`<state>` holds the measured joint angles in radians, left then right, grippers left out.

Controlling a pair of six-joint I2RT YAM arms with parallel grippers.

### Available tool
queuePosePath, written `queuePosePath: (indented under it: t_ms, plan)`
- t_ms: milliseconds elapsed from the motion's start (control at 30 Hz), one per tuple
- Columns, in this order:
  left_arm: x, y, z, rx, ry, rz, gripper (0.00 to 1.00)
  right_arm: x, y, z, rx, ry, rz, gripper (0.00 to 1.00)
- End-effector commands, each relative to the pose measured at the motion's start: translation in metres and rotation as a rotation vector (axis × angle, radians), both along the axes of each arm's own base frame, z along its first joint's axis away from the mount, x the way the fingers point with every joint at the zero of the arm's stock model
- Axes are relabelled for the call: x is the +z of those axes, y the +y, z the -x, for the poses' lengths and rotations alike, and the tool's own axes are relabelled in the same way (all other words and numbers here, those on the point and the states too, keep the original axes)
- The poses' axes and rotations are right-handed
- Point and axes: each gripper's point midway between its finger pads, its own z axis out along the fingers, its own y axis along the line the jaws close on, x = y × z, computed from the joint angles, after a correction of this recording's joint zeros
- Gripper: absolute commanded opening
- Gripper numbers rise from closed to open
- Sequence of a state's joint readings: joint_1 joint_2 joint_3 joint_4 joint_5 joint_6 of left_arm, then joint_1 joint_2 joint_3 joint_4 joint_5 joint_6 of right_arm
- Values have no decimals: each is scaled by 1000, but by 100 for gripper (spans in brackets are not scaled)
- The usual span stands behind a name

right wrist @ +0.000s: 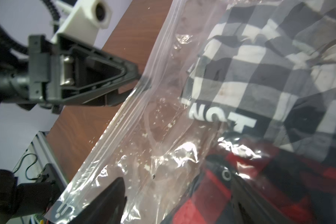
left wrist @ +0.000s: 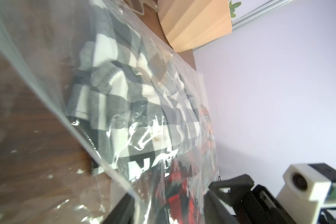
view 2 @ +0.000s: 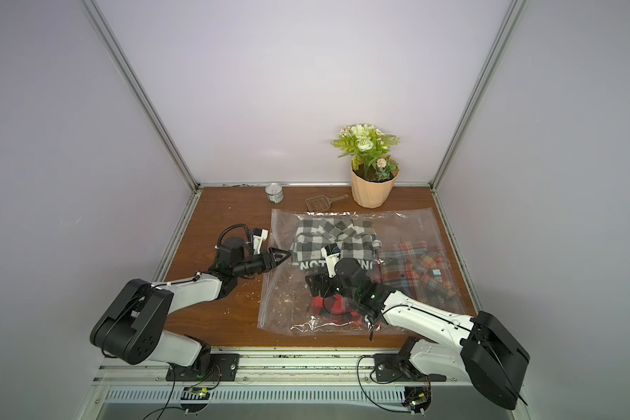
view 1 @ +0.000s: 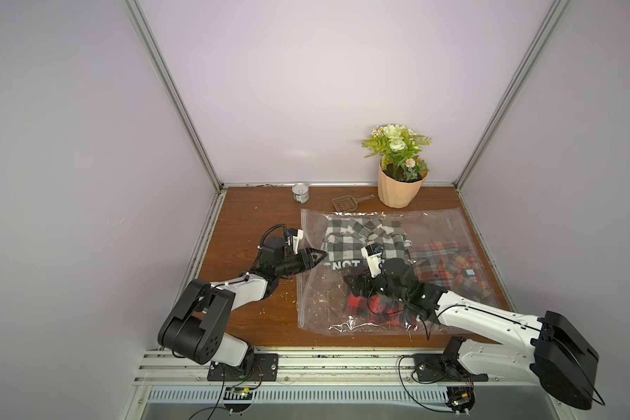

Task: Take the shirt out of the vacuum bag
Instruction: Open the vacuum bag at the center of the board.

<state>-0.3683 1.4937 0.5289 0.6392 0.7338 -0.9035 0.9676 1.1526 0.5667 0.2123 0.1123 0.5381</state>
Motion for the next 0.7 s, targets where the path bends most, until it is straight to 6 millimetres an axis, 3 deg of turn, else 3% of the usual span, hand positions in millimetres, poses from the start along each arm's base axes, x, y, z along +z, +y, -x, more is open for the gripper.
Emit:
queuePosePath:
  t_ms: [0,233,467,667]
  plan:
    - [9,-17,1,-65,-11,47,42,30,3,3,-133,-47,-86,87]
    - [4,-27,4,-95,0,61,35,39,32,40,-102,-25,-134,86]
    - [-1,-33,18,-125,19,90,35,44,72,43,-105,7,-168,86]
    - [-8,-38,32,-147,34,105,35,28,69,41,-182,64,-116,85]
